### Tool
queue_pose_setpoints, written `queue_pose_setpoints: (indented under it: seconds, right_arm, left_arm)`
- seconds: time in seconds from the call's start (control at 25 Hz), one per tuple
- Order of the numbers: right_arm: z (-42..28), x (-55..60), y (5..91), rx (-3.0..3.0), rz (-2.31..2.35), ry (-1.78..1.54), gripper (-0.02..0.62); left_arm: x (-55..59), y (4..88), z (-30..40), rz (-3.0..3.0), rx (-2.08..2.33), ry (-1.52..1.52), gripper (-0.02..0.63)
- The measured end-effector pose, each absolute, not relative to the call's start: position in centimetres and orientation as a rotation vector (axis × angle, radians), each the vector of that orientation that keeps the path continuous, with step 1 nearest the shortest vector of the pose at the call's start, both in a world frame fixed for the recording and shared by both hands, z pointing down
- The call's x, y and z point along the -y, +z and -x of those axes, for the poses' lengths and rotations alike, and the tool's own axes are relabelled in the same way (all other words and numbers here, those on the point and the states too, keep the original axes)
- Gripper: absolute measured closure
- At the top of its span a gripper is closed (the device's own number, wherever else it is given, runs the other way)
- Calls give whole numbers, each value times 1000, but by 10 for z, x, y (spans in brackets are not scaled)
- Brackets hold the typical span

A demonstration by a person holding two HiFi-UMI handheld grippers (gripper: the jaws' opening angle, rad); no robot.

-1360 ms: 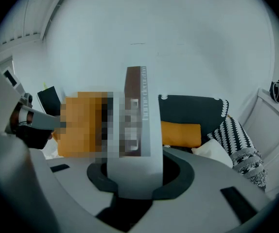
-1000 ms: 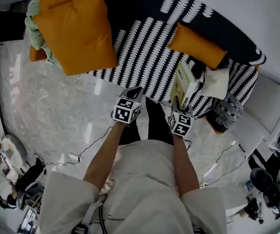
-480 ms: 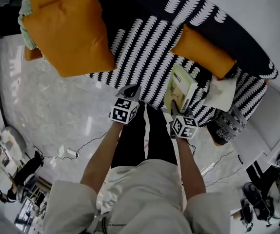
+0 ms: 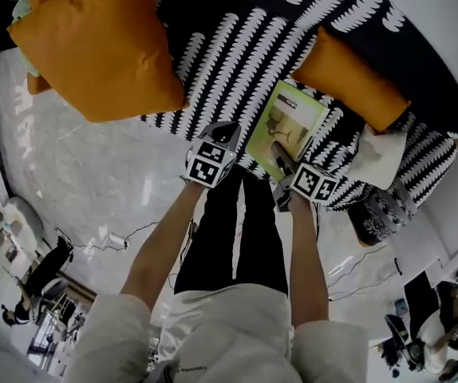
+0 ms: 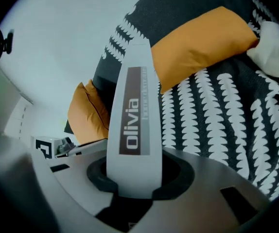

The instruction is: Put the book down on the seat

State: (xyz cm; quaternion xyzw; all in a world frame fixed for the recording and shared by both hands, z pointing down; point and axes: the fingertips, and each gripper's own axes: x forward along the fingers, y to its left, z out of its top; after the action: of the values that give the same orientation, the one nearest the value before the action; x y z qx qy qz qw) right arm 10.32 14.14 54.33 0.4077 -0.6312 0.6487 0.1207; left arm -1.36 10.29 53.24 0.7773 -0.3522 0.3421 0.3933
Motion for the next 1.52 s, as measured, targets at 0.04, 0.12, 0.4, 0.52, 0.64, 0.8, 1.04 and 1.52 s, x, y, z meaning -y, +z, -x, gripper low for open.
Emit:
queue_pose_setpoints:
  seconds: [0.04,0.12,0.4,0.52,0.64,0.8,1.04,1.52]
  right_arm:
    - [-102,-139,547,1858,-1176,1899,472]
    - [-95,-138,553,1887,-1116,1891,472]
    - [-66,-138,583,1836,-1020,1997,472]
    - [-41,-130,580,1859,-976,2090,472]
    - [-18,-123,578,1914,-861,2126,472]
    - [-12,-124,595,1881,-820,2197,472]
    - [-21,-124,611,1860,-871,2220,457]
    - [-60,-120,610,1834,-1292,1986,379]
  left_arm:
    - [-102,538,10,-1972,892,861,606]
    - [-99,546,6,-1969,897,844,606]
    - [-93,565,20,-1941,915,809,606]
    - [-93,565,31,-1950,901,814,606]
    - [-91,566,37,-1960,896,817,606]
    - [-98,581,36,-1956,876,826,606]
    - [-112,612,36,-1920,826,859,606]
    - [-109,618,38,-1937,738,908,606]
